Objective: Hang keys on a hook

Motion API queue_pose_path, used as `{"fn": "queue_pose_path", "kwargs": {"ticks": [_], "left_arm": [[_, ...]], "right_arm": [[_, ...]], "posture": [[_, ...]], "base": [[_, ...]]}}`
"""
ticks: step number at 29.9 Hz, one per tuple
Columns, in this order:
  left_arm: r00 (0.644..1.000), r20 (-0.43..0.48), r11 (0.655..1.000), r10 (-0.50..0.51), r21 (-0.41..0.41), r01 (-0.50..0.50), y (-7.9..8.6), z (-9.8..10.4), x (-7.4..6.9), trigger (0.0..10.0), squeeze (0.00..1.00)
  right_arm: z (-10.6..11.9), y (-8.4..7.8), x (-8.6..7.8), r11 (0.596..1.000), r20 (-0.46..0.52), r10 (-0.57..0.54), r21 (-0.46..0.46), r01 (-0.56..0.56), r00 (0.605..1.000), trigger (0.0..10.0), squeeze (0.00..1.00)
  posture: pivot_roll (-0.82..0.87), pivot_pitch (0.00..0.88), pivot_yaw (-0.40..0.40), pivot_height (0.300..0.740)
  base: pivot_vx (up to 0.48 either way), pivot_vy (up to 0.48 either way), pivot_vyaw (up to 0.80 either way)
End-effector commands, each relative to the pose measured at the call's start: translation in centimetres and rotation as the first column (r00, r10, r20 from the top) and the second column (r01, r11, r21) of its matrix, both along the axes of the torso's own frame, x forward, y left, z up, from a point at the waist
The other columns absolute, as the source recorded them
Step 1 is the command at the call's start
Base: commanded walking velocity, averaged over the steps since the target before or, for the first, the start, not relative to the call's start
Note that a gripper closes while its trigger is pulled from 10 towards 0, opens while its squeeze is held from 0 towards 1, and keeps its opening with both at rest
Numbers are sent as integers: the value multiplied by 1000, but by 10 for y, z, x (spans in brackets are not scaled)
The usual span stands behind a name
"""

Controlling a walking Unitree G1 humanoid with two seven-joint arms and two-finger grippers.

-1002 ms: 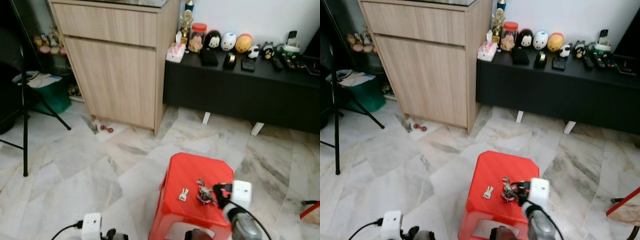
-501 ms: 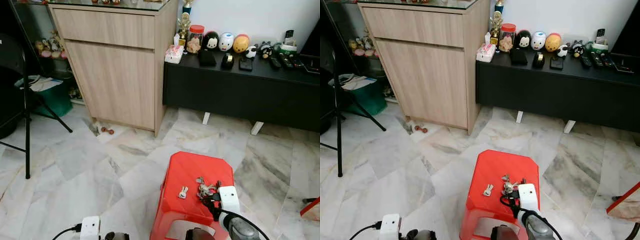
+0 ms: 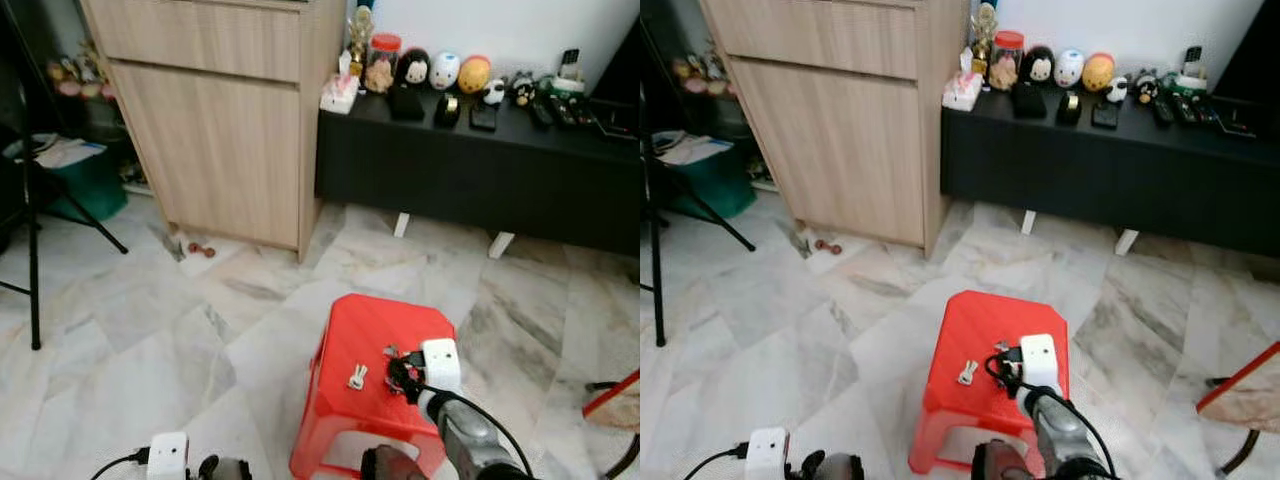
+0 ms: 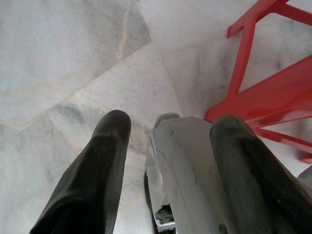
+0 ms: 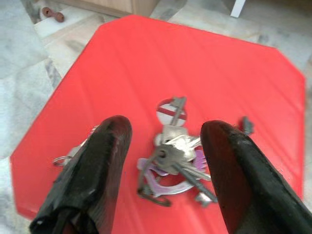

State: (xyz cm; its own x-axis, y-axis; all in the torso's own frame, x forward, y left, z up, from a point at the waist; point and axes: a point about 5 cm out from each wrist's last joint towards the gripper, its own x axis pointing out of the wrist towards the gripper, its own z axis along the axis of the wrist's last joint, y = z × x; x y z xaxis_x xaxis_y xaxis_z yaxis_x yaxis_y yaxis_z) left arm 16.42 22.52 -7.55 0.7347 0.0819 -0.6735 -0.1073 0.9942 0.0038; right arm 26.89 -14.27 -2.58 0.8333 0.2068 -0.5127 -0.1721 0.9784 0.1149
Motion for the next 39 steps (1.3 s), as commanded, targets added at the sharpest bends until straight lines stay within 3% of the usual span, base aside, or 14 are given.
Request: {"fn": "queue_pose_path", "kwargs": {"ticks": [1,22,39], "left_arm": [[990,-137,999,10,-30,-15,-6,-18,-39,10000,0],[997,-73,998,38,-50,-42,-8,-18,-59,10000,0],[998,-23,997,54,-61,-55,-11,-14,-60,10000,0]], "right_arm": [[3,6,3,999,16,52,-6,-52,999,10000,0],[11,4,15,999,0,40,-20,-40,999,10000,0],[17,7,20,994,7,105,11,-105,994,10000,0]], "posture": [[92,154,-125,633],[115,274,-147,633],[115,326,-157,633]], "base": [[0,0,0],[0,0,0],[0,0,0]]}}
